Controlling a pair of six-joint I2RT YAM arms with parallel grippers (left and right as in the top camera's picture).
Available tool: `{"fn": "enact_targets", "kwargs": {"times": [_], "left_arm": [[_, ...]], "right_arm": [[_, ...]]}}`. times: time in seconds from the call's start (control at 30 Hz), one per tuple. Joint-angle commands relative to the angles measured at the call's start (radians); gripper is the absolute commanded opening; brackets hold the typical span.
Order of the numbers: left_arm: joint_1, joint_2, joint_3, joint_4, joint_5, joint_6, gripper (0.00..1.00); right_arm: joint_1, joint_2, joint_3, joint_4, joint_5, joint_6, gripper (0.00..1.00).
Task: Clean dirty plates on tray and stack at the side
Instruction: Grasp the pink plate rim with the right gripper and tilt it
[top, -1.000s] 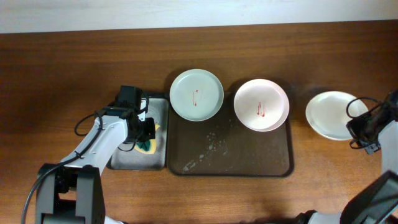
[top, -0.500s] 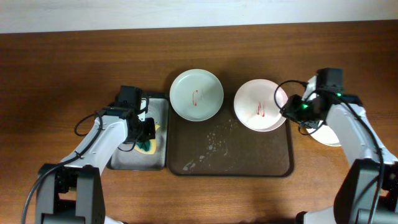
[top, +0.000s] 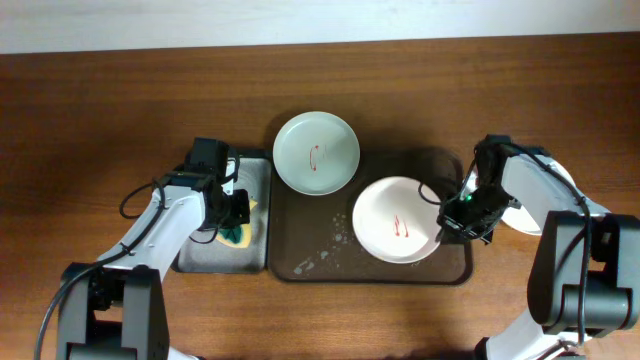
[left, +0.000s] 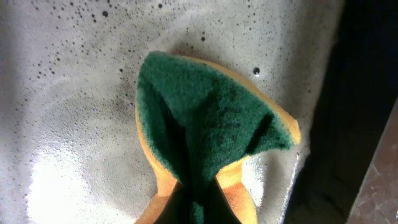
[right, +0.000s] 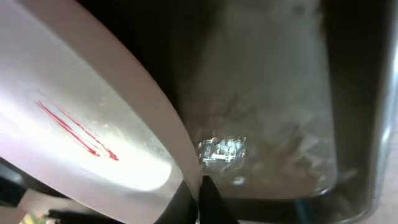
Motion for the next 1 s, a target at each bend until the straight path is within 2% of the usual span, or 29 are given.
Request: {"fn": "enact_targets", "kwargs": {"times": [0.0, 0.03, 0.07, 0.13, 0.23, 0.27, 0.33, 0.5, 0.53, 0.57, 0.6, 0.63, 0.7, 0.83, 0.93, 0.97], "left_arm": [[0.007, 0.002, 0.006, 0.002, 0.011, 0.012, 0.0], [0.007, 0.002, 0.006, 0.002, 0.011, 0.012, 0.0], [0.007, 0.002, 0.006, 0.002, 0.011, 0.013, 0.0], [0.007, 0.002, 0.006, 0.0, 0.011, 0.012, 0.0], [0.006, 0.002, 0.006, 0.0, 0.011, 0.012, 0.0], [0.007, 0.002, 0.006, 0.0, 0.011, 0.012, 0.0], [0.007, 0.002, 0.006, 0.0, 0.011, 0.012, 0.0], [0.007, 0.002, 0.006, 0.001, 0.011, 0.013, 0.01], [0.007, 0.002, 0.006, 0.001, 0.011, 0.012, 0.01], [0.007, 0.002, 0.006, 0.0, 0.011, 0.013, 0.01], [0.007, 0.002, 0.006, 0.0, 0.011, 0.013, 0.01], [0.007, 0.002, 0.006, 0.0, 0.011, 0.012, 0.01], [0.006, 0.002, 0.006, 0.0, 0.011, 0.012, 0.01], [0.007, 0.002, 0.006, 0.0, 0.011, 0.012, 0.01], [0.007, 0.002, 0.006, 0.0, 0.011, 0.012, 0.01], [0.007, 0.002, 0.006, 0.0, 0.011, 0.012, 0.01]], "right_arm": [[0.01, 0.009, 0.002, -0.021, -0.029, -0.004, 0.1], [0.01, 0.009, 0.002, -0.003, -0.028, -0.004, 0.22], [0.01, 0.009, 0.002, 0.046, -0.028, -0.004, 0.4], [0.007, 0.009, 0.002, 0.151, -0.021, -0.004, 0.45], [0.008, 0.009, 0.002, 0.362, -0.021, -0.004, 0.45], [0.008, 0.009, 0.002, 0.437, -0.021, -0.031, 0.44], [0.01, 0.01, 0.002, 0.462, -0.021, -0.05, 0.44], [0.01, 0.017, 0.002, 0.363, -0.021, -0.094, 0.43], [0.01, 0.017, 0.002, 0.352, -0.021, -0.094, 0.4], [0.01, 0.017, 0.002, 0.345, -0.021, -0.094, 0.36], [0.01, 0.017, 0.0, 0.345, -0.021, -0.094, 0.27], [0.01, 0.017, -0.005, 0.345, -0.021, -0.093, 0.13], [0.01, 0.017, -0.02, 0.332, -0.021, -0.093, 0.04], [0.01, 0.017, -0.063, 0.275, -0.021, -0.093, 0.04], [0.009, 0.017, -0.066, 0.142, -0.021, -0.094, 0.04], [0.009, 0.017, -0.066, 0.106, -0.021, -0.094, 0.08]]}}
